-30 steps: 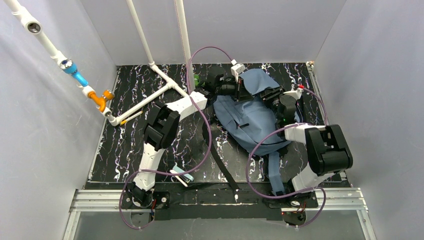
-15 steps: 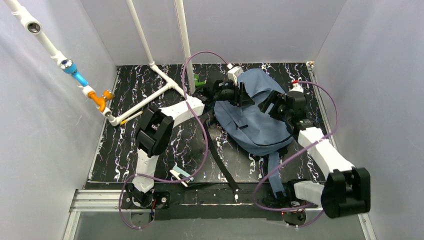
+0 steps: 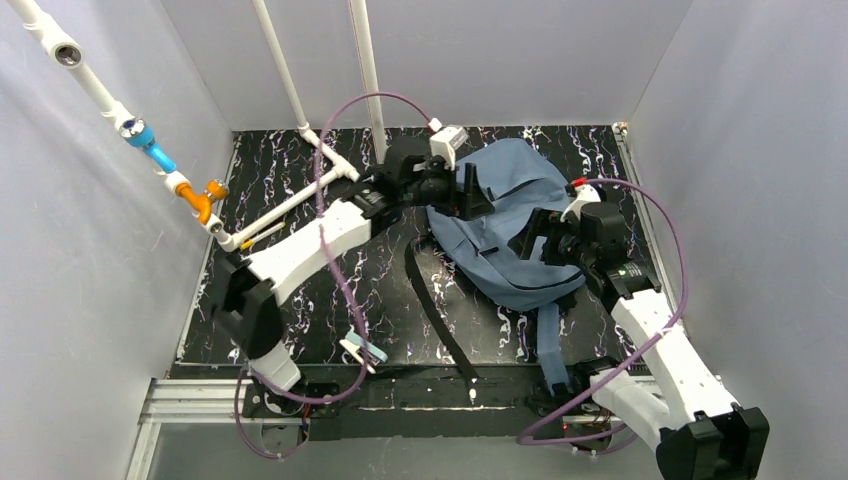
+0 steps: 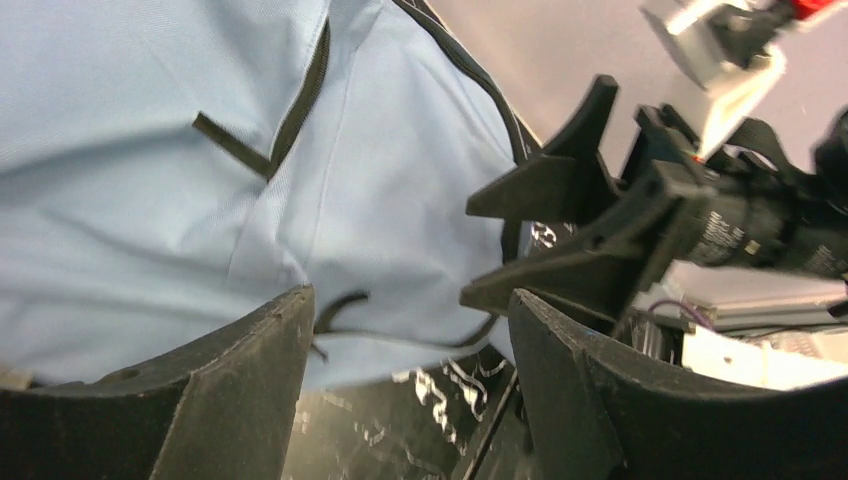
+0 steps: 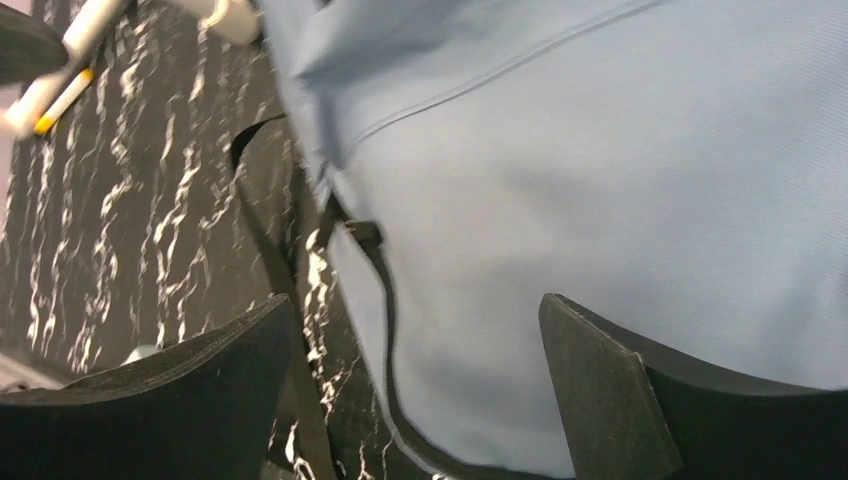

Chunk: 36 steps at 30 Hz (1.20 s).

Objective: Pack the student bag
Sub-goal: Place the stationery in the student bag, then pick up the stationery from the center of the board.

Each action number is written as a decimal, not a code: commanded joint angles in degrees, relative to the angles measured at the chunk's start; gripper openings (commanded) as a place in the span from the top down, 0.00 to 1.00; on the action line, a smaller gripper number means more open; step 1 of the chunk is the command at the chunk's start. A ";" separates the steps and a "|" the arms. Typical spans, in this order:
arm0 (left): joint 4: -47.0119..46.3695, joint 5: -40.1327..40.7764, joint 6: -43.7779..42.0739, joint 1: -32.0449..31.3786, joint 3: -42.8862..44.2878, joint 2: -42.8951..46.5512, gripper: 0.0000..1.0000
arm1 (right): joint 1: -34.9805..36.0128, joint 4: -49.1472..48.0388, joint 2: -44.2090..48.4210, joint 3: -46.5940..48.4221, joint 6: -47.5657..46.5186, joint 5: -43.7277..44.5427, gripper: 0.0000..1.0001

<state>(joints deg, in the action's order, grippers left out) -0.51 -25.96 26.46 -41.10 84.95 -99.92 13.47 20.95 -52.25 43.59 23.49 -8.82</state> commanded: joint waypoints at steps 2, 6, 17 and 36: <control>15.81 14.39 -7.94 -0.64 -4.66 20.27 0.30 | 9.93 -0.42 2.73 5.63 -4.55 3.23 0.02; 22.92 28.91 -11.88 -0.43 -10.06 33.62 0.27 | 26.22 -0.68 -4.95 9.41 -4.14 11.61 0.02; 23.59 47.83 -17.14 -0.14 -17.14 64.66 0.17 | 62.33 -18.41 -36.06 16.70 -1.79 20.59 0.02; 25.29 46.57 -16.64 -0.20 -19.29 64.73 0.14 | 73.05 -0.32 -64.10 39.99 -6.89 34.18 0.02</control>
<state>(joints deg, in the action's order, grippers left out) 25.06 20.40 10.13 -41.43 65.93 -36.16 86.15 16.69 -113.71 80.07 17.74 20.21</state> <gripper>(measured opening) 0.853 0.983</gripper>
